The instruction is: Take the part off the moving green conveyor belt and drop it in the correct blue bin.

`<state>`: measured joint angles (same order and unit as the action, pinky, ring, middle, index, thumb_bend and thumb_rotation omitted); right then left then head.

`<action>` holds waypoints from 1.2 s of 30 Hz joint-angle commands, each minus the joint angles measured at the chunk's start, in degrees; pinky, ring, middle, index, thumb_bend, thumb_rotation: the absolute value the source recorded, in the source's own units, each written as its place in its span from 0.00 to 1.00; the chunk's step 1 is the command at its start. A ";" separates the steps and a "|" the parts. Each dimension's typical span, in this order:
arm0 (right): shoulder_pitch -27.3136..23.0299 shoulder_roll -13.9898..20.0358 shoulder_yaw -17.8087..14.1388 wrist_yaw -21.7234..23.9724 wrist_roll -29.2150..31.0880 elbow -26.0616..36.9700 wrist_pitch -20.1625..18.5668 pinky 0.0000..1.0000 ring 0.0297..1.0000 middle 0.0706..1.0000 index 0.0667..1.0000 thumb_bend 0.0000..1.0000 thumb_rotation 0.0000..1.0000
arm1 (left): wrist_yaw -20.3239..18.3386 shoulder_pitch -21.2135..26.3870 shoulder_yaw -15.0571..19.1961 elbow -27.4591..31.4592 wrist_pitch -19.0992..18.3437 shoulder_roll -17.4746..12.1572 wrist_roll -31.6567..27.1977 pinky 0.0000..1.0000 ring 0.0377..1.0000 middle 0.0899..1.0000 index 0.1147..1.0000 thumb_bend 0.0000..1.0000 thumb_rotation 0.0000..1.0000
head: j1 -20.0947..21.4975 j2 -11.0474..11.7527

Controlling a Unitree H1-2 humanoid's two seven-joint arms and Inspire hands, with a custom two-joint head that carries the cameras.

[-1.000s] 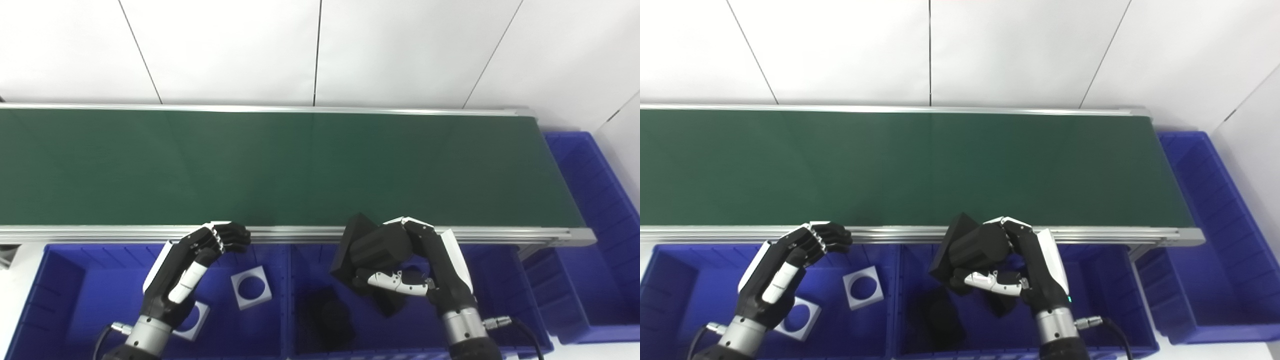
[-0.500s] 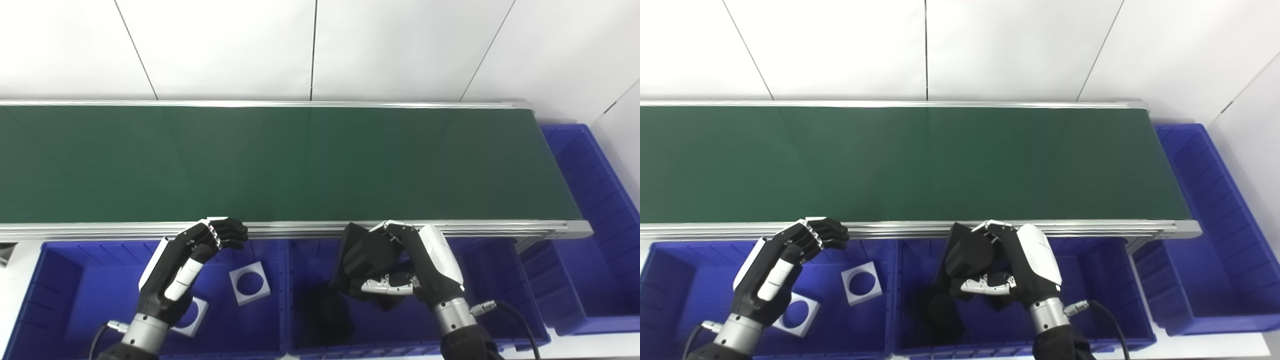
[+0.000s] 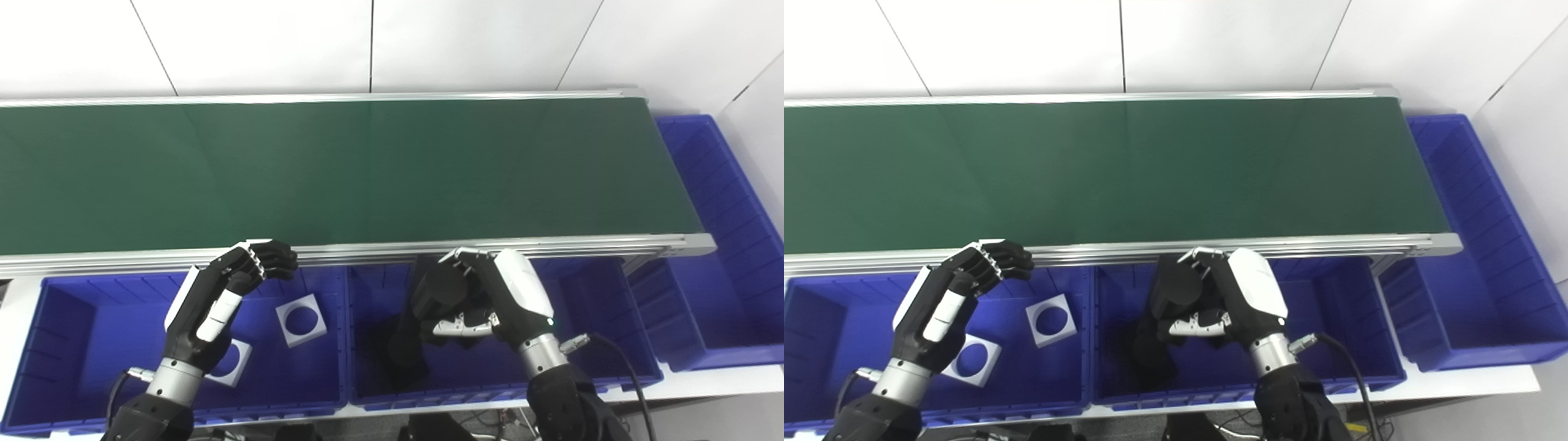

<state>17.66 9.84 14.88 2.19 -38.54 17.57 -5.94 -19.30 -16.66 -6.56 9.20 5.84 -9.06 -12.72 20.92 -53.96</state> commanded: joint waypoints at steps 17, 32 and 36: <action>-3.83 1.68 0.17 5.34 -1.56 -1.06 -3.63 0.38 0.39 0.45 0.51 0.51 0.00 | -0.54 1.26 0.13 2.61 -0.26 -0.40 -0.74 0.61 0.63 0.63 0.60 0.76 0.77 | -0.48 0.20; -5.12 5.56 4.71 16.86 -8.44 2.32 -7.44 0.67 0.75 0.76 0.79 0.85 0.76 | -0.69 1.40 0.30 3.04 -1.13 -0.66 -0.94 0.62 0.64 0.63 0.60 0.76 0.76 | -0.55 0.24; -5.08 5.63 4.72 17.82 -8.79 2.81 -7.74 0.71 0.78 0.79 0.82 0.88 0.79 | -0.70 1.37 0.28 2.97 -1.06 -0.68 -0.77 0.62 0.64 0.63 0.60 0.76 0.77 | -0.70 0.37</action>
<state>13.20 15.31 19.54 19.86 -46.80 18.12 -13.11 -19.72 -15.88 -6.49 10.46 4.11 -9.19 -12.70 20.22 -53.61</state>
